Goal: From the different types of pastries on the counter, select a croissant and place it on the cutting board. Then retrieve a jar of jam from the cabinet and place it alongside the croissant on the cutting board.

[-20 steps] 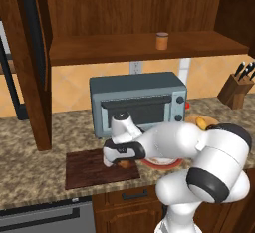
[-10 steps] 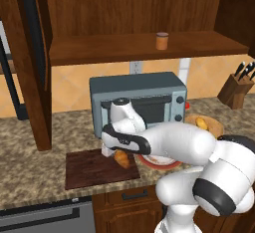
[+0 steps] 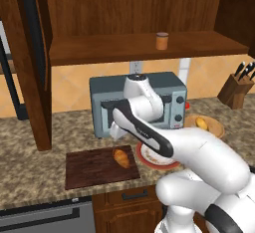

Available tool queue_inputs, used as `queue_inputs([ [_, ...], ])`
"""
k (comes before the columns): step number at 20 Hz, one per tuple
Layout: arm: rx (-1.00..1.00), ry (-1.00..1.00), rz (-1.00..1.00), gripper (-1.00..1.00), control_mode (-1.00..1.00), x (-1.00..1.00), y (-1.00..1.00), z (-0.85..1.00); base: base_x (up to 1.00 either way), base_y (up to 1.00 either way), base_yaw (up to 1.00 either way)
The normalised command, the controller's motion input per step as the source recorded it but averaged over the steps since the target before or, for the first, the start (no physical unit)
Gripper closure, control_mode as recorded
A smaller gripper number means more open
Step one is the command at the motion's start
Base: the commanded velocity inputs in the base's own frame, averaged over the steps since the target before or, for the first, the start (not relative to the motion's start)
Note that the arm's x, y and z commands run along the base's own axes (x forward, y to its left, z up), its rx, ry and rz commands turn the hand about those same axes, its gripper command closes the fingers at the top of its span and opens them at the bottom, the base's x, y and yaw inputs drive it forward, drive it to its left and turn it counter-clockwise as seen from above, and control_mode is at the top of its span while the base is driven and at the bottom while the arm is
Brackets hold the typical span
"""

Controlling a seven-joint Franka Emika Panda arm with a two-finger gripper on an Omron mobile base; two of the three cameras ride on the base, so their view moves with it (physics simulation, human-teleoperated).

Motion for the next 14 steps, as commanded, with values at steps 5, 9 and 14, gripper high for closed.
queue_inputs([
  [5,0.07,-0.02,-0.15,-1.00,-1.00,-0.39,-0.57,1.00,0.00,0.00,0.00],
  [9,0.00,-0.27,-0.15,-1.00,-1.00,-0.36,-0.40,0.93,0.00,0.00,0.00],
  [14,0.00,-0.37,-0.13,-1.00,-1.00,-0.39,-0.33,0.92,0.00,0.00,0.00],
])
